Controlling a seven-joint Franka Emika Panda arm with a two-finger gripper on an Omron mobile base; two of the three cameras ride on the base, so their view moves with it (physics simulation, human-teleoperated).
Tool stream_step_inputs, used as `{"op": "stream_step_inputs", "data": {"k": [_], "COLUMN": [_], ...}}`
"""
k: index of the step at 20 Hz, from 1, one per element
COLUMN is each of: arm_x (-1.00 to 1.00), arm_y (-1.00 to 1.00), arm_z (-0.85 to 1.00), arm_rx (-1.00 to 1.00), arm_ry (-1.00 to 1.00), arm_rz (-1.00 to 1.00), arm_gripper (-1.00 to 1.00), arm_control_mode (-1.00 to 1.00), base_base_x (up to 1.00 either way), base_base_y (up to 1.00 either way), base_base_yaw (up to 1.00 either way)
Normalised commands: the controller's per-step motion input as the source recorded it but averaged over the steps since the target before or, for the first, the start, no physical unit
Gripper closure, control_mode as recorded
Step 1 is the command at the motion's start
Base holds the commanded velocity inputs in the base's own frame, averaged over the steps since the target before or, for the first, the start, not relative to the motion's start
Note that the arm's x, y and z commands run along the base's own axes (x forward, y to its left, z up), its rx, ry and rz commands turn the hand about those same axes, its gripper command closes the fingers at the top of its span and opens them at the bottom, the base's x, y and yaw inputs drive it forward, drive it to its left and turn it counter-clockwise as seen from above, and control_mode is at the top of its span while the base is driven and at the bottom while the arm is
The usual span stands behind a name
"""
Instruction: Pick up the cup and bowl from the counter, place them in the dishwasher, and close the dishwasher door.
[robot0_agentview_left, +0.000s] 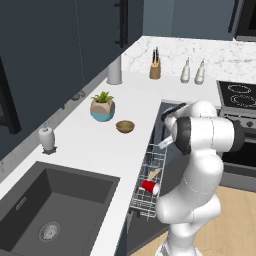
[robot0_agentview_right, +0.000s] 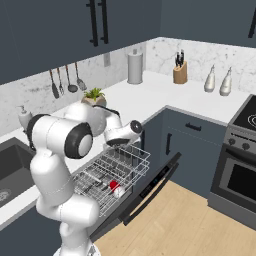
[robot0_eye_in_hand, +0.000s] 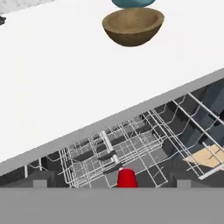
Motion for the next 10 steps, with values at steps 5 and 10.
{"op": "stream_step_inputs", "data": {"k": [5,10], "arm_x": [0.00,0.12], "arm_y": [0.00,0.14], "arm_z": [0.98,0.38], "arm_rx": [0.20,0.19], "arm_ry": [0.29,0.23], "arm_rz": [-0.10,-0.16], "arm_gripper": [-1.00,-1.00], "arm_control_mode": [-1.00,-1.00], "base_base_x": [0.00,0.00], "base_base_y": [0.00,0.00], "base_base_yaw": [0.00,0.00]}}
